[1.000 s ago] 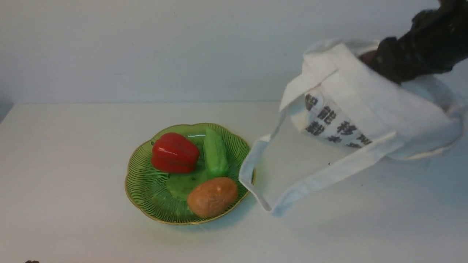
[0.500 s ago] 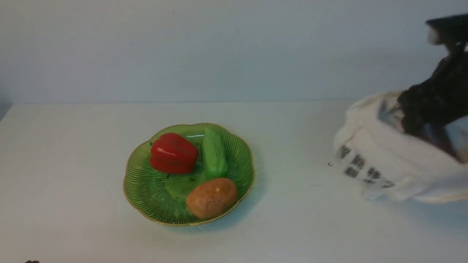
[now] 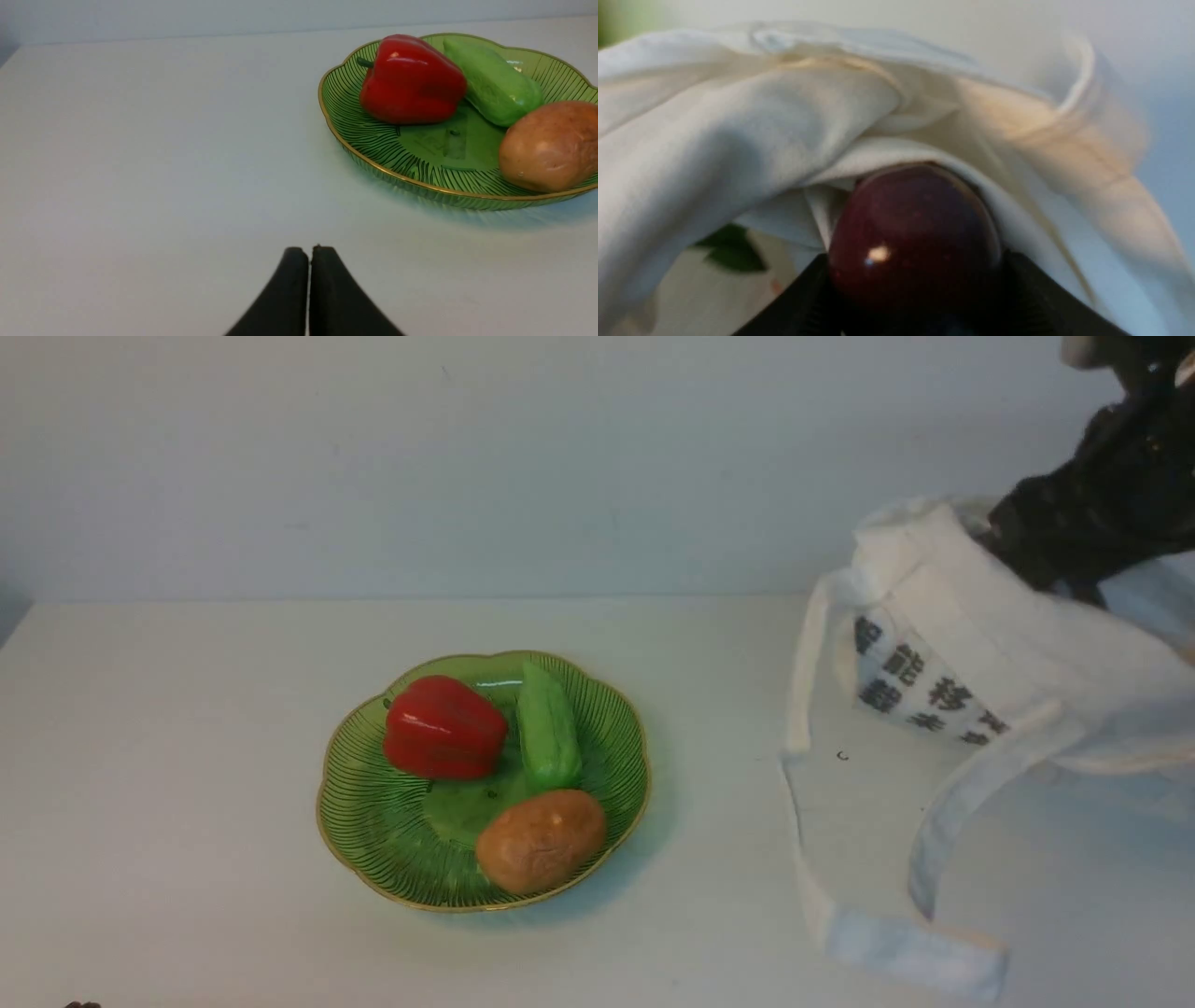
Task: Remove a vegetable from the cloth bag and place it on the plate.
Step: Use the right arm to grab an eggplant from the bag
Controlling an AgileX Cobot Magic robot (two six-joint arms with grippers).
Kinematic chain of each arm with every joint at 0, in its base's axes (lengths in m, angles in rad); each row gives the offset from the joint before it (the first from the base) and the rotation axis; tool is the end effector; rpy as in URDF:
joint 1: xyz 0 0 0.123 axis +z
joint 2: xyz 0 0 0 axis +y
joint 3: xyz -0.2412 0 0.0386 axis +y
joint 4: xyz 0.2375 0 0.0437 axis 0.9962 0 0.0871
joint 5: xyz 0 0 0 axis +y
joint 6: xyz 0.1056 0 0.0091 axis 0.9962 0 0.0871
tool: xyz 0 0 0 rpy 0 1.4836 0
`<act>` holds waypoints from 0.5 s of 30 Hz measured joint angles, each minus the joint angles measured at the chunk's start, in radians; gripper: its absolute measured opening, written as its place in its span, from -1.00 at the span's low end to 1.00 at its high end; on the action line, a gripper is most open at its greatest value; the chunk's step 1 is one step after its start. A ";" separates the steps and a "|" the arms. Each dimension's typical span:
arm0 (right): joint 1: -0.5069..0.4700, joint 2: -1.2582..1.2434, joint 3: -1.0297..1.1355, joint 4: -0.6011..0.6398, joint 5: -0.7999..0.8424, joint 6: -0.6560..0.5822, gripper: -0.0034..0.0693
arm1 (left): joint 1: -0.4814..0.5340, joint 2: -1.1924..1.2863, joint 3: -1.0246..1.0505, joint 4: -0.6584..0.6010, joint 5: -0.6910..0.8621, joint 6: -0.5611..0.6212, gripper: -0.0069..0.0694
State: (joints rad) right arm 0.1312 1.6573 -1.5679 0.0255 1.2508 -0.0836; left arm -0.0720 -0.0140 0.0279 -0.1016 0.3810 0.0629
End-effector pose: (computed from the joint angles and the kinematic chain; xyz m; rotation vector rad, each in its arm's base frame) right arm 0.3295 0.0461 0.2816 -0.2969 2.8085 0.0468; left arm 0.0968 -0.0110 0.1666 0.0640 1.8768 -0.1065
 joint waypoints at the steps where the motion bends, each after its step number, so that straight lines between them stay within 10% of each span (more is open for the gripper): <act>1: 0.000 0.003 0.006 0.009 0.006 -0.002 0.18 | 0.000 0.000 0.000 0.000 0.000 0.000 -0.84; 8: 0.044 -0.047 0.009 0.536 0.003 -0.421 0.18 | 0.000 0.000 0.000 0.000 0.000 0.000 -0.84; 15: 0.040 -0.001 0.009 0.106 -0.029 -0.126 0.18 | 0.000 0.000 0.000 0.000 0.000 0.000 -0.84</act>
State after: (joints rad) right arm 0.1717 1.6558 -1.5592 0.1313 1.2214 -0.2095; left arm -0.0720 -0.0140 0.0279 -0.1016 0.3810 0.0629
